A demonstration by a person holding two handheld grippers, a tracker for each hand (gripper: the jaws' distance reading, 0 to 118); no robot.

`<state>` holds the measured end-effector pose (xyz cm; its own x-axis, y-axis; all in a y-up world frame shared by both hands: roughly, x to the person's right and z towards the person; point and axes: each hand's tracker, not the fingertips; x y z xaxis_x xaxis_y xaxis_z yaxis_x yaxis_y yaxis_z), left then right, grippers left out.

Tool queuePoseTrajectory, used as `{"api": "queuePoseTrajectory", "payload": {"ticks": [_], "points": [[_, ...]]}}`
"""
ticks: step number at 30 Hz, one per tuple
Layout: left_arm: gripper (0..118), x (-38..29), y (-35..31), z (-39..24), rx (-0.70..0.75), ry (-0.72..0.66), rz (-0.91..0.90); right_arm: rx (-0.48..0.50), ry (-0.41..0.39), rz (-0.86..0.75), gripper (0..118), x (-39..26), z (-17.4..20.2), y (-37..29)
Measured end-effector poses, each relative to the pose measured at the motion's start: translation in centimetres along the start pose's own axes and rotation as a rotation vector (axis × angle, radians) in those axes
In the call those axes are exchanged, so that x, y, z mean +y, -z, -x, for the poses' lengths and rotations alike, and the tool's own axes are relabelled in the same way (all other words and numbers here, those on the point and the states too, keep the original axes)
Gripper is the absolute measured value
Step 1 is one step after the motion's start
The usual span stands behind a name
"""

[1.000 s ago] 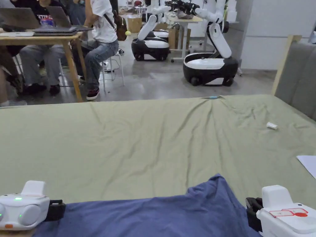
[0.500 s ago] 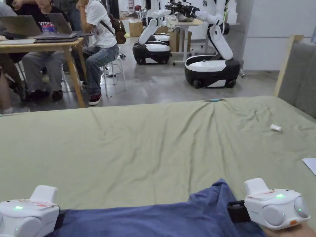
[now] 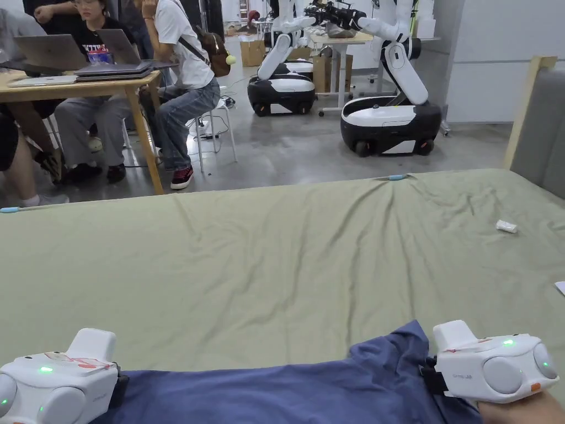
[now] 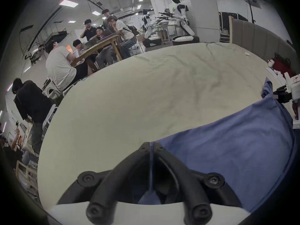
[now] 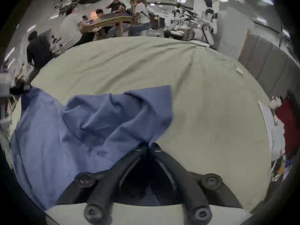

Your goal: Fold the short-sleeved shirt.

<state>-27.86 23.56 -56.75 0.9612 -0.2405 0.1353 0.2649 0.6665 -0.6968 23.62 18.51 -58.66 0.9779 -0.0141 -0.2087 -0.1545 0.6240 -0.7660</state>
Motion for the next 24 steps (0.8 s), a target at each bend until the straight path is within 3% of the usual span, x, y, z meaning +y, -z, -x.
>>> {"api": "queuePoseTrajectory", "payload": {"ticks": [1, 4, 7, 17, 24], "points": [[0, -0.2, -0.1, 0.1, 0.003, -0.006, -0.001, 0.034, 0.023, -0.016, 2, -0.3, -0.2, -0.4], [0, -0.7, -1.2, 0.6, 0.015, -0.029, -0.016, -0.02, 0.019, -0.079, 2, -0.9, 0.2, -2.8], [0, -1.0, -3.8, 1.4, 0.03, -0.05, -0.056, 0.011, 0.055, -0.134, 2, -1.2, 0.0, -6.8], [0, -5.4, -18.1, 5.0, 0.029, -0.148, -0.23, -0.029, -0.001, -0.34, 2, -5.8, 2.3, -22.9], [0, -14.1, -24.8, 5.8, -0.025, -0.146, -0.228, -0.039, -0.064, -0.312, 2, -14.2, 5.6, -29.3]]}}
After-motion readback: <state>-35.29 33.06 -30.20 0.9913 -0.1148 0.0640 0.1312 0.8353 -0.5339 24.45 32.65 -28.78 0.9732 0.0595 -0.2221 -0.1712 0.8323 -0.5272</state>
